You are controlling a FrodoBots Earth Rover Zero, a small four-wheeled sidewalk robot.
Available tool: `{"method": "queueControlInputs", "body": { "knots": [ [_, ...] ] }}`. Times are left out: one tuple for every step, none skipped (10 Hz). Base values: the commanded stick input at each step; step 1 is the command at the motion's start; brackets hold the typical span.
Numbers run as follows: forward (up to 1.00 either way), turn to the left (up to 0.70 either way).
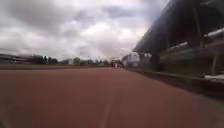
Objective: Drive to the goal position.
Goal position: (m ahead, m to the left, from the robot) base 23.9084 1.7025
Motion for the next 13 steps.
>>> {"method": "queueControlInputs", "body": {
  "knots": [
    [1.00, 0.01],
    [1.00, 0.01],
    [1.00, 0.01],
    [1.00, 0.01],
    [1.00, 0.01],
    [1.00, 0.01],
    [1.00, 0.01],
    [1.00, 0.01],
    [1.00, 0.01],
    [1.00, 0.01],
    [1.00, 0.01],
    [1.00, 0.01],
    [1.00, 0.01]
  ]
}}
